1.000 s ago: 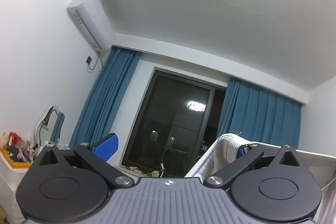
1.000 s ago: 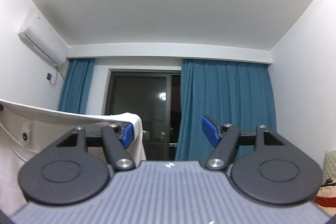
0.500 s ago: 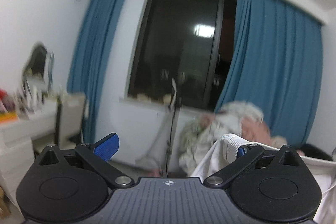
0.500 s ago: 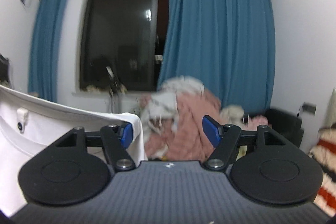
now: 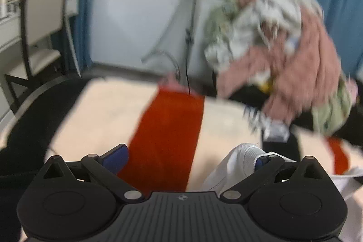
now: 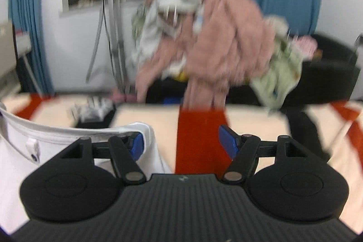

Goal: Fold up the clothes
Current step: 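Lower the T-shirt flat onto the bed and open both grippers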

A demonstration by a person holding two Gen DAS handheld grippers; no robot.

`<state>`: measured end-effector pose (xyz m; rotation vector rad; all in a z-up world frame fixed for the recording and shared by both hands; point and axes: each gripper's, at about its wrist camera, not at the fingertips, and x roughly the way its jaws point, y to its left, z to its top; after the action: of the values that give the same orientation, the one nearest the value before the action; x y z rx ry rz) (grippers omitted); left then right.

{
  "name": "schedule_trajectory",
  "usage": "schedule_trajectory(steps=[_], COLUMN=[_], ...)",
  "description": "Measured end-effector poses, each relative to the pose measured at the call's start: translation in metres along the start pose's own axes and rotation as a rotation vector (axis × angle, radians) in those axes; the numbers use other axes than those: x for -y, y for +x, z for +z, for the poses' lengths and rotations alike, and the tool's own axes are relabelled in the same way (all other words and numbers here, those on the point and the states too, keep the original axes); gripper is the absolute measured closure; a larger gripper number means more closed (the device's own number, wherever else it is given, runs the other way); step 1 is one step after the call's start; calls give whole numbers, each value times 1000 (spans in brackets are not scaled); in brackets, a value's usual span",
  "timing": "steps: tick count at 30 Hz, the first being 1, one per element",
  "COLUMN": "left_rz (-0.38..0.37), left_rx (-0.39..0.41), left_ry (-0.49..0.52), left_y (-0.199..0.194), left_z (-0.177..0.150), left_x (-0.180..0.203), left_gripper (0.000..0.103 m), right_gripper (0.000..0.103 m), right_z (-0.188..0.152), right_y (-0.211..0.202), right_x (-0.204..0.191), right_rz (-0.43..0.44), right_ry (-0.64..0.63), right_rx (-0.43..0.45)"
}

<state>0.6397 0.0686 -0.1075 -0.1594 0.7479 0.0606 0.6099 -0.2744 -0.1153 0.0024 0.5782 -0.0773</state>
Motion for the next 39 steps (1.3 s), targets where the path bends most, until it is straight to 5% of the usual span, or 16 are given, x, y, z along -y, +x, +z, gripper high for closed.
schedule_trajectory(steps=[7,10,15,25,32,39], left_rz=[37,-13,-105,-138,-105,-87], left_rx=[-188,-171,-60,196,304,367], left_ry=[332,382,286,205,189,196], left_y=[30,18,-28,-217,-378,-483], left_z=[-10,-1,10,-53,-148,-251], left_x=[32,36,24,32,38,34], left_gripper=[1,1,0,0,0,0], right_gripper=[33,30,25,25,25,25], right_z=[-8,1,8,-45,-94,-152], right_y=[44,36,-9,-171,-316,-427], right_x=[-3,-9,-15,-16,-21,-36], right_rz=[176,234,304,229,225,212], right_ry=[-61,-72,2,41,59,60], right_rx=[-265,-264,-163,119,230,289])
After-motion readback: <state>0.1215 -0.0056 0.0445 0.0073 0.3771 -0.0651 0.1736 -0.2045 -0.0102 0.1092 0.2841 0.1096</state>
